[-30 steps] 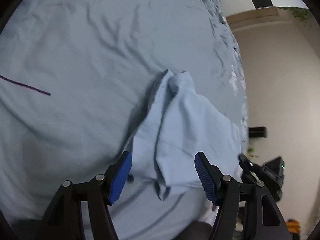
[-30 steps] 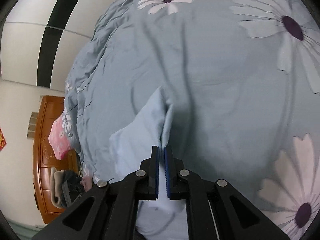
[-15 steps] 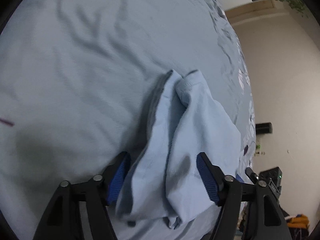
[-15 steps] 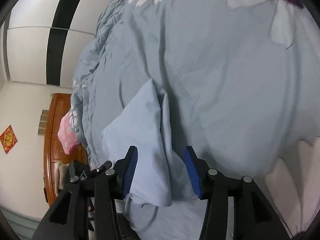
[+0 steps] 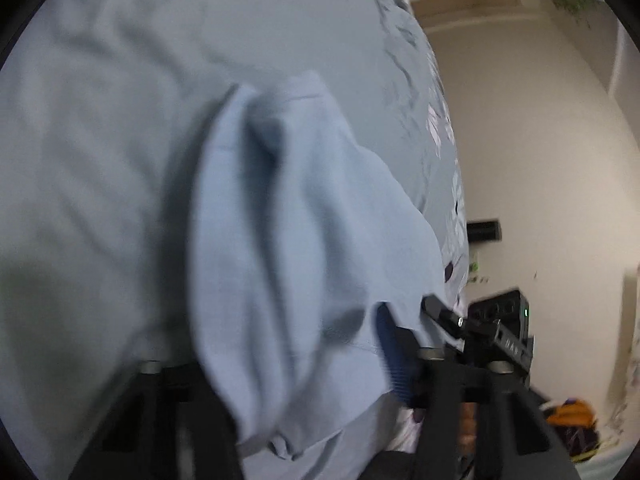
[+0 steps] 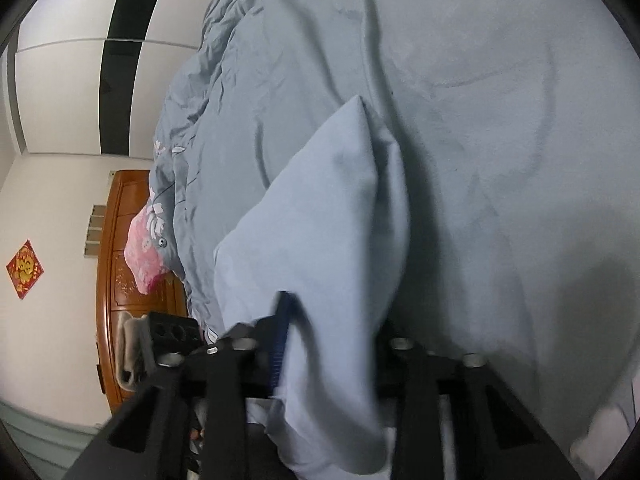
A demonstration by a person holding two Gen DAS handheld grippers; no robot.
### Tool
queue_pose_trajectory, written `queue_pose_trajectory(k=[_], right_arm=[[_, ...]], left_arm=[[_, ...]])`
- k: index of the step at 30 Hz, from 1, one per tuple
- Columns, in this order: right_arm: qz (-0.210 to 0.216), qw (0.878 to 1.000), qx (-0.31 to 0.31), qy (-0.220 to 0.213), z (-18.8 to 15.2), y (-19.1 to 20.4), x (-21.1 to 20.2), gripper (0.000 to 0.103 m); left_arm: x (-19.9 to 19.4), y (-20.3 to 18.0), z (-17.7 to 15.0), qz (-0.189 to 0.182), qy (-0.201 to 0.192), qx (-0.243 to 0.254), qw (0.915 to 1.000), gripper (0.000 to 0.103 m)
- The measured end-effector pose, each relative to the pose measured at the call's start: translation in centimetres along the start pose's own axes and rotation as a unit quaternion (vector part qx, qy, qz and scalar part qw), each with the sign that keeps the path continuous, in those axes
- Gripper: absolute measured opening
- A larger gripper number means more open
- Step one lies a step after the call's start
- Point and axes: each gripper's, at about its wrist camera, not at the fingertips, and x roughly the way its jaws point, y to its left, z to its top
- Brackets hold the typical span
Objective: Fold clothes
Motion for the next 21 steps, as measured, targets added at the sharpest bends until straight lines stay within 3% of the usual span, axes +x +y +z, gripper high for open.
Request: queue_pose_trajectory(k=[1,5,10,13,17,21], right_arm=[[-0.006,1.0,0.001,-0.002,-0.2,0.3,-0.4,0.011],[-0.013,1.0,-0.019,-0.011,-1.4,3.2,-2.8,0.009],[-0.009,0.995,-0.092,-0.032,-3.0,9.7,-7.3,0.009],[-0.006,0.989,-0.141,-0.045,-4.1,14.1,-9.8,0.009],[0.015,0.977,-0.207,-0.059,-6.1,21.1,-11.7,0.009],[0.071,0.96,-0.263,-0.058,-8.2,28.7,-10.3,0.009]], left_arm=[[0.0,0.2,-0.2,0.009,-0.003,-0.008,0.9999,0.016],[-0.4,0.6,-1.3,-0.014,-0.02,-0.051,0.9984,0.014],[-2.5,-1.6,-3.6,-0.068,-0.024,-0.041,0.9965,0.014],[-5.1,-3.0,-4.6,-0.12,-0.041,-0.038,0.9912,0.014],[-11.4,-5.1,-4.5,-0.168,-0.085,-0.009,0.982,0.014],[-21.4,-6.6,-3.1,-0.174,-0.149,0.05,0.9722,0.014]])
